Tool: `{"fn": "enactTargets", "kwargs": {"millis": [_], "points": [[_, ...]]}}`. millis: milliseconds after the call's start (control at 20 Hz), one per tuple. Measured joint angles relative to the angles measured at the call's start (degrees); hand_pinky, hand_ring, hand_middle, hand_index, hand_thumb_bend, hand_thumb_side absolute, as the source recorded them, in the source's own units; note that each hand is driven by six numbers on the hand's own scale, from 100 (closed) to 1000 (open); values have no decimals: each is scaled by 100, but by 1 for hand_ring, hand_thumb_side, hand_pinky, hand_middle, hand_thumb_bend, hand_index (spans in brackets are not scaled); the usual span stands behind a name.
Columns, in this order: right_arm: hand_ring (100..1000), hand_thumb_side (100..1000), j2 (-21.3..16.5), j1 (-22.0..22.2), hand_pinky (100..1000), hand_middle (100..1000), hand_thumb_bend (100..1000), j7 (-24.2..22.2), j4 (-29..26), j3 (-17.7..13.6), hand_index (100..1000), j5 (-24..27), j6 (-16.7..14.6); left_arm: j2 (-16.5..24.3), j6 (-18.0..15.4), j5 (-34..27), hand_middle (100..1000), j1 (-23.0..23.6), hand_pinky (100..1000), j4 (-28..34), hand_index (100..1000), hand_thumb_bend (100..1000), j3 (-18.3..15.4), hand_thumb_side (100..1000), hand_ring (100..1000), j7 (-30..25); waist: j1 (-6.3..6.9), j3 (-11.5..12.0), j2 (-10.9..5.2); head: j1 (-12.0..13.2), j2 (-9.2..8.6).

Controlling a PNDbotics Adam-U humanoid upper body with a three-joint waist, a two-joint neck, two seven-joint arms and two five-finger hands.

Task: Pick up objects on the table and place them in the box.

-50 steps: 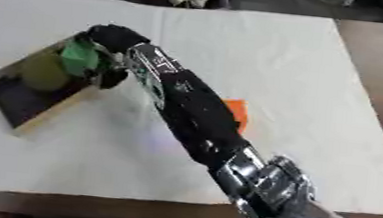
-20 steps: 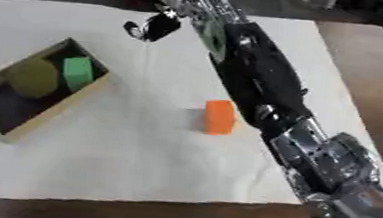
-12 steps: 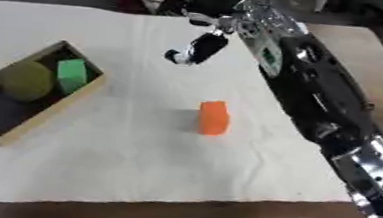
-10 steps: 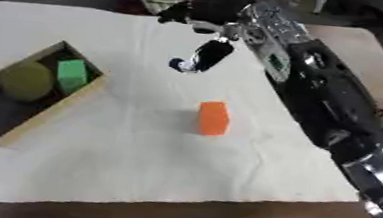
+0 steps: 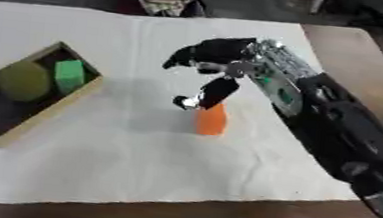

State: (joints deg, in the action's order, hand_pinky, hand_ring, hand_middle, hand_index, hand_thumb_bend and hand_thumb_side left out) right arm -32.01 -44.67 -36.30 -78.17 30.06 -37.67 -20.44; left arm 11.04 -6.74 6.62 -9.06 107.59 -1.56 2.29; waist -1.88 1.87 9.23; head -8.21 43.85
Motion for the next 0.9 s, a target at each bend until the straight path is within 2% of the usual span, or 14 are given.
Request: {"fn": "enactTargets", "kwargs": {"millis": [500, 700, 900], "points": [[884, 823, -408, 247, 844, 937, 267, -544, -479, 16, 994, 959, 582, 1, 10, 25, 571, 6, 598, -19, 738, 100, -1, 604, 621, -8, -18, -62, 1, -13, 0], [888, 789, -451, 363, 850, 940, 294, -649, -507, 11, 996, 1001, 701, 1, 10, 25, 571, 7, 598, -19, 739, 100, -1, 604, 621, -8, -25, -70, 2, -17, 0], [894, 760, -451, 476, 858, 944, 333, -592, -454, -8, 998, 786, 680, 1, 10, 25, 571, 7, 597, -19, 739, 100, -2, 604, 621, -8, -22, -69, 4, -25, 0]]}}
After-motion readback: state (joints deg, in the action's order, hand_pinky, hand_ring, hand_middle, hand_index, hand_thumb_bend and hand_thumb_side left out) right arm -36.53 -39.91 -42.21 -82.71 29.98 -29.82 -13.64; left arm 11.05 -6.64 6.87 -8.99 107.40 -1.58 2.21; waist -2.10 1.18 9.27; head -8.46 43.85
